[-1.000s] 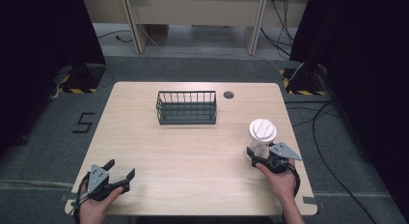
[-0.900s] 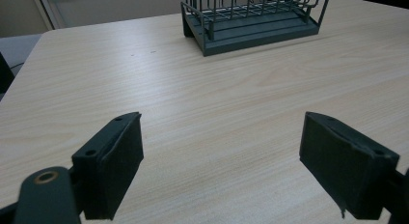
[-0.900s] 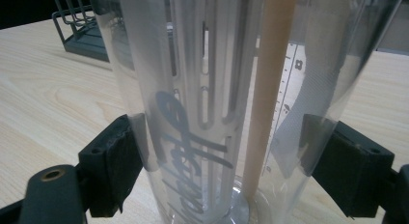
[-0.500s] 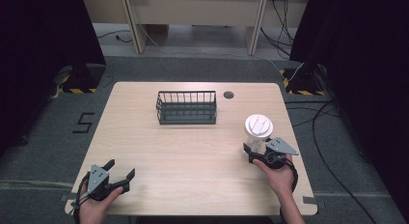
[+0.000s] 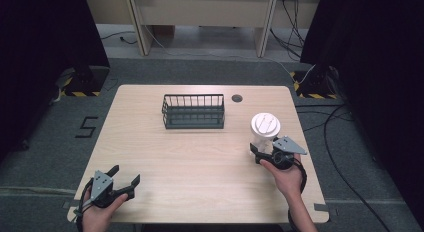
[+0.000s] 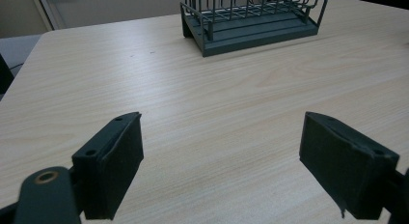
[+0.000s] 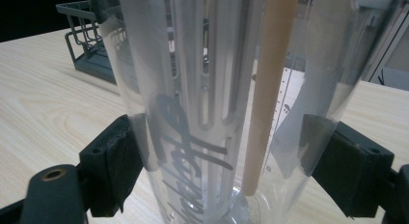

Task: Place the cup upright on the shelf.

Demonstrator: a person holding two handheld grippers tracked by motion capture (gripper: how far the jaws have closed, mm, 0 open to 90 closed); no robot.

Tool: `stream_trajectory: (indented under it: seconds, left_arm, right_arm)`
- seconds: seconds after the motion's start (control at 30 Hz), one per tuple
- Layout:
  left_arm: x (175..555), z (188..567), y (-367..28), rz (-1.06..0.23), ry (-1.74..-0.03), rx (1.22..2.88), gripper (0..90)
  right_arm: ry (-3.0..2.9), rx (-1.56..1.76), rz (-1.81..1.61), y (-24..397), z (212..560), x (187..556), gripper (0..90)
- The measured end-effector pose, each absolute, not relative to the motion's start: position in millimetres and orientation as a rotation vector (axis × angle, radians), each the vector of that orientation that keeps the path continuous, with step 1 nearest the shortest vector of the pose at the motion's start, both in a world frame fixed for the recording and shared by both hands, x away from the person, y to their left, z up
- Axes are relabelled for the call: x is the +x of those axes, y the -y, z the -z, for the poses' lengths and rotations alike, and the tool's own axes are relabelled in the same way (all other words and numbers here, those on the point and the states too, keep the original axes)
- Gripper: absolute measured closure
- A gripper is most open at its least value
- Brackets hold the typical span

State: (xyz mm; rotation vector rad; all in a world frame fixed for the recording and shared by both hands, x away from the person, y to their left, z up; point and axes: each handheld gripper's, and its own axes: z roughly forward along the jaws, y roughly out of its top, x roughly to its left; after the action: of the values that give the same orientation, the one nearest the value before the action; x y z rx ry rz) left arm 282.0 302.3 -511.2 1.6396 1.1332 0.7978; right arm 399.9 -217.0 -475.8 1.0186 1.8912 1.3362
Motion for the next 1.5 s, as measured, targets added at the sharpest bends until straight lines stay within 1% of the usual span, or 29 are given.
stream_trajectory:
  seconds: [0.53,1.5]
  left_arm:
    - [281.8,511.1,-301.3,-0.795,-1.129,1.641,14.9]
    - [281.9,511.1,-299.4,-0.792,-1.119,1.643,14.9]
  right_arm:
    - [-1.902,0.983,-1.328,201.1,460.6,414.0,18.5]
    - [-1.900,0.968,-1.347,173.7,445.2,437.4,18.6]
